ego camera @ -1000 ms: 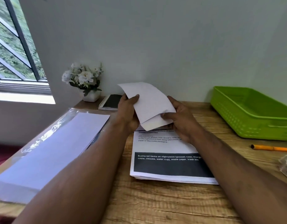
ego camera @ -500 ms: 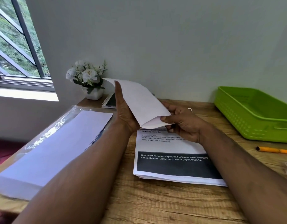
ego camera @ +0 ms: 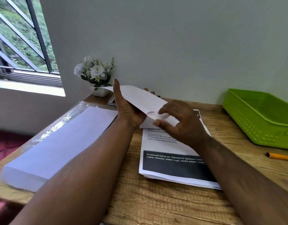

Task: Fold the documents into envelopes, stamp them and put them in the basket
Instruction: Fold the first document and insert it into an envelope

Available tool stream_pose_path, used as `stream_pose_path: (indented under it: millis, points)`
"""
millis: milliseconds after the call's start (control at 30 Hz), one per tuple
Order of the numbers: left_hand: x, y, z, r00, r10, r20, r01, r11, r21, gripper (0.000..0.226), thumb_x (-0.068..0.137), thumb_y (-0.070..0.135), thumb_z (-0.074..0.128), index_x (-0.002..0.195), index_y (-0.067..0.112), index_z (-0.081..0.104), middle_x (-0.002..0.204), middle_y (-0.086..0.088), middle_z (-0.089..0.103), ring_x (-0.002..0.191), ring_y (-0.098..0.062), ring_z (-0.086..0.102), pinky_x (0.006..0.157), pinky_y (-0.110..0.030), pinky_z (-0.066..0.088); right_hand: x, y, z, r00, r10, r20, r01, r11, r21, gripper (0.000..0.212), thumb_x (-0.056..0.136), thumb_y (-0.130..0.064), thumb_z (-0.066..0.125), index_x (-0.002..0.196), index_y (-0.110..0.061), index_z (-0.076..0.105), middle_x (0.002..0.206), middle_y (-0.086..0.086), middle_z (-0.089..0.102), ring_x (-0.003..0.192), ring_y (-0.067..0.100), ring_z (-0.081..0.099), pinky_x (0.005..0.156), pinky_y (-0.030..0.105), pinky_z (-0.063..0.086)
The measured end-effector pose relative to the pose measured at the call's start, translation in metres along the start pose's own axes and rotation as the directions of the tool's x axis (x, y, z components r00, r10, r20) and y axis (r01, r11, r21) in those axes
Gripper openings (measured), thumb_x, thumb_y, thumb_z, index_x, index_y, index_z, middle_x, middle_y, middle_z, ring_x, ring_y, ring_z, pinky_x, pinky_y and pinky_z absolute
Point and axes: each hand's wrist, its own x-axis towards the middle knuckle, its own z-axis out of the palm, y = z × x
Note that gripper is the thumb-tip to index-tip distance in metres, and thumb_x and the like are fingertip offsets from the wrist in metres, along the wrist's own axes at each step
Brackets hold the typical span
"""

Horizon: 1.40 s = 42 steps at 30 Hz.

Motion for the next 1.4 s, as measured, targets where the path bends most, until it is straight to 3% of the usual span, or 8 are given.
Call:
stream_pose_path:
  millis: [100, 233, 600, 667, 800, 900, 1233, 1400]
  points:
    - [-0.001, 0.001, 0.000, 1.000, 0.019, -0.024, -0.019, 1.000, 0.006, 0.076, 0.078, 0.077, 0.044, 0.121, 0.014, 0.047, 0.094, -0.015, 0.057, 0.075, -0.035, 0.068, 0.089, -0.054, 0.049, 0.000, 0.000, 0.005, 0.990, -0.127, 0.055, 0.132, 0.985, -0.108, 0.040, 0.083, -0.048, 0.064, 0.094, -0.010, 0.073, 0.093, 0.003, 0.072, 0.086, 0.016, 0.064, 0.078, 0.029, 0.046]
    - [0.001, 0.000, -0.001, 1.000, 0.018, -0.022, -0.018, 1.000, -0.024, 0.088, 0.075, 0.079, 0.046, 0.135, 0.015, 0.042, 0.107, -0.018, 0.050, 0.102, -0.042, 0.057, 0.097, -0.062, 0.041, 0.000, 0.007, 0.008, 0.983, -0.176, 0.042, 0.181, 0.957, -0.225, 0.023, 0.085, -0.030, 0.068, 0.099, -0.013, 0.072, 0.099, 0.003, 0.071, 0.093, 0.022, 0.063, 0.085, 0.039, 0.045]
    - [-0.003, 0.004, 0.009, 0.994, -0.112, 0.001, 0.111, 0.990, 0.089, 0.078, 0.076, 0.076, 0.051, 0.118, 0.010, 0.054, 0.105, -0.017, 0.060, 0.100, -0.037, 0.061, 0.089, -0.048, 0.048, -0.001, 0.011, 0.009, 0.983, -0.152, -0.102, 0.120, 0.956, -0.269, 0.024, 0.084, -0.004, 0.065, 0.103, -0.015, 0.074, 0.087, 0.004, 0.065, 0.080, 0.025, 0.058, 0.077, 0.035, 0.033]
    - [-0.003, 0.004, 0.013, 0.973, -0.222, -0.066, 0.231, 0.950, 0.211, 0.077, 0.075, 0.058, 0.069, 0.127, 0.004, 0.053, 0.124, -0.021, 0.059, 0.114, -0.040, 0.058, 0.090, -0.054, 0.050, 0.000, 0.015, 0.003, 0.980, -0.129, -0.154, 0.080, 0.954, -0.288, 0.016, 0.084, -0.005, 0.067, 0.095, -0.013, 0.074, 0.086, 0.004, 0.068, 0.079, 0.025, 0.059, 0.074, 0.036, 0.035]
    - [-0.006, -0.003, 0.020, 0.939, -0.212, -0.269, 0.299, 0.892, 0.340, 0.015, 0.092, 0.007, 0.058, 0.104, -0.003, 0.058, 0.099, -0.019, 0.066, 0.083, -0.028, 0.067, 0.066, -0.038, 0.059, -0.001, 0.025, -0.002, 0.979, -0.064, -0.194, 0.009, 0.962, -0.274, 0.011, 0.078, -0.004, 0.069, 0.082, -0.013, 0.071, 0.085, 0.001, 0.068, 0.081, 0.026, 0.061, 0.071, 0.039, 0.038]
    - [-0.009, -0.006, 0.025, 0.936, -0.208, -0.283, 0.293, 0.908, 0.300, 0.016, 0.092, -0.004, 0.051, 0.107, -0.006, 0.055, 0.092, -0.021, 0.065, 0.066, -0.028, 0.069, 0.052, -0.034, 0.059, -0.003, 0.026, 0.000, 0.975, -0.012, -0.221, -0.048, 0.964, -0.261, 0.016, 0.073, -0.001, 0.068, 0.080, -0.015, 0.070, 0.085, -0.001, 0.067, 0.084, 0.025, 0.062, 0.073, 0.040, 0.039]
    - [-0.012, -0.010, 0.027, 0.929, -0.187, -0.319, 0.289, 0.905, 0.312, 0.030, 0.088, -0.007, 0.049, 0.118, -0.006, 0.053, 0.099, -0.024, 0.064, 0.061, -0.029, 0.069, 0.046, -0.029, 0.055, -0.004, 0.029, 0.001, 0.960, 0.058, -0.274, -0.146, 0.937, -0.317, 0.022, 0.078, -0.014, 0.060, 0.092, -0.021, 0.075, 0.093, 0.002, 0.064, 0.094, 0.026, 0.056, 0.079, 0.033, 0.027]
    - [-0.015, -0.010, 0.026, 0.956, -0.199, -0.214, 0.264, 0.903, 0.340, 0.024, 0.089, 0.023, 0.058, 0.105, 0.005, 0.062, 0.093, -0.014, 0.067, 0.076, -0.026, 0.067, 0.056, -0.031, 0.057, -0.004, 0.030, 0.001, 0.975, 0.054, -0.214, -0.129, 0.926, -0.355, 0.035, 0.081, -0.008, 0.059, 0.108, -0.025, 0.073, 0.088, 0.002, 0.060, 0.087, 0.026, 0.055, 0.076, 0.033, 0.027]
